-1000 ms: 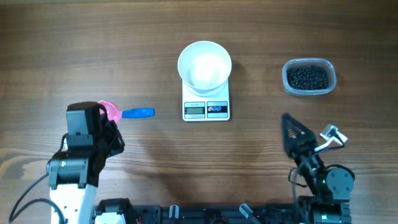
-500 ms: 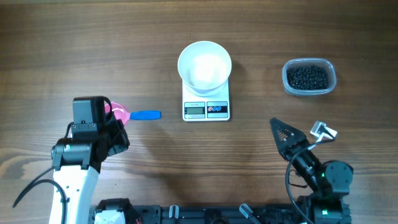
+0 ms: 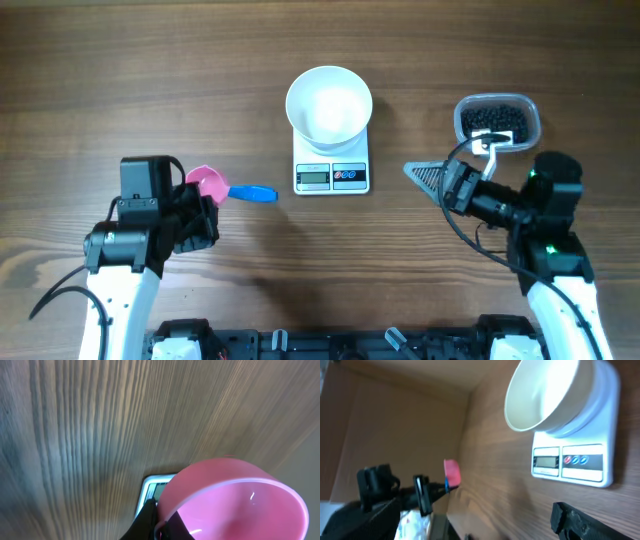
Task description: Scoop item into bowl and weigh 150g on scale
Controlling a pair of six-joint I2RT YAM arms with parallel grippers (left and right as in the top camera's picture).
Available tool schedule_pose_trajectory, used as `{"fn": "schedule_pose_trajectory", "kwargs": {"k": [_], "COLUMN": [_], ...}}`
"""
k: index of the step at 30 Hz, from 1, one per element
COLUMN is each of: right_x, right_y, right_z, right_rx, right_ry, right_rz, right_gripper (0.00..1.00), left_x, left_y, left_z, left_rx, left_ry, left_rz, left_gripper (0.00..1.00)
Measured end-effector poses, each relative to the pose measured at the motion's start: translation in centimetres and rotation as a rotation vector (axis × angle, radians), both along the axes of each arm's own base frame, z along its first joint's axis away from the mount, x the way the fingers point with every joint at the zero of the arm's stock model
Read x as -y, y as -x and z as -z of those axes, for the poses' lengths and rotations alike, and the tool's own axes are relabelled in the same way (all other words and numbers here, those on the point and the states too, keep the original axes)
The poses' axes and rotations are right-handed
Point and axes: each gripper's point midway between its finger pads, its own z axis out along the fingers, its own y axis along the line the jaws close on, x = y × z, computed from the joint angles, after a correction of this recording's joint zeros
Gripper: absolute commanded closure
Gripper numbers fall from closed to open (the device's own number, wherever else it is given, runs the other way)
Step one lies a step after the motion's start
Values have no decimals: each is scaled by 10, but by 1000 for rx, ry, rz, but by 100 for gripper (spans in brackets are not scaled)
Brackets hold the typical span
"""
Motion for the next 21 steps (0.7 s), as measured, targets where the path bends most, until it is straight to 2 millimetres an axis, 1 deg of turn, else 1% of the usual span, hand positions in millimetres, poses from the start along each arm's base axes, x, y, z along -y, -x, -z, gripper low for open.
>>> {"fn": "schedule_pose_trajectory", "kwargs": {"k": [2, 4, 7, 9, 11, 13, 15, 16, 18, 21], "right_x": [-12, -27, -49, -59, -60, -61, -65, -67, -77, -87], "right_y": [9, 21, 39, 44, 43, 43, 48, 49, 56, 58], "right_z": [0, 4, 12, 12, 12, 14, 18, 19, 22, 26], "right_rx": [7, -10, -12, 1, 13, 36, 56, 63, 74, 68], "right_ry": [1, 11, 45, 59, 69, 88, 114, 122, 148, 178], "right_rz": [-63, -129, -221, -249, -244, -253, -278, -285, -310, -300], "right_gripper": [1, 1, 0, 0, 1, 7, 20, 23, 23, 23], "left_x": [8, 16, 28, 37, 41, 43, 47, 48, 54, 61], "left_y": [1, 2, -6, -8, -7, -6, -5, -4, -2, 1], "left_z": [-1, -1, -7, -10, -10, -10, -9, -10, -10, -9], "left_rx": [-1, 0, 44, 59, 58, 58, 57, 57, 57, 55], "left_ry": [16, 30, 47, 58, 59, 59, 59, 61, 63, 47], "left_rz": [26, 44, 73, 102, 118, 127, 142, 148, 171, 197], "left_gripper": [96, 96, 96, 96, 96, 96, 96, 96, 96, 96]}}
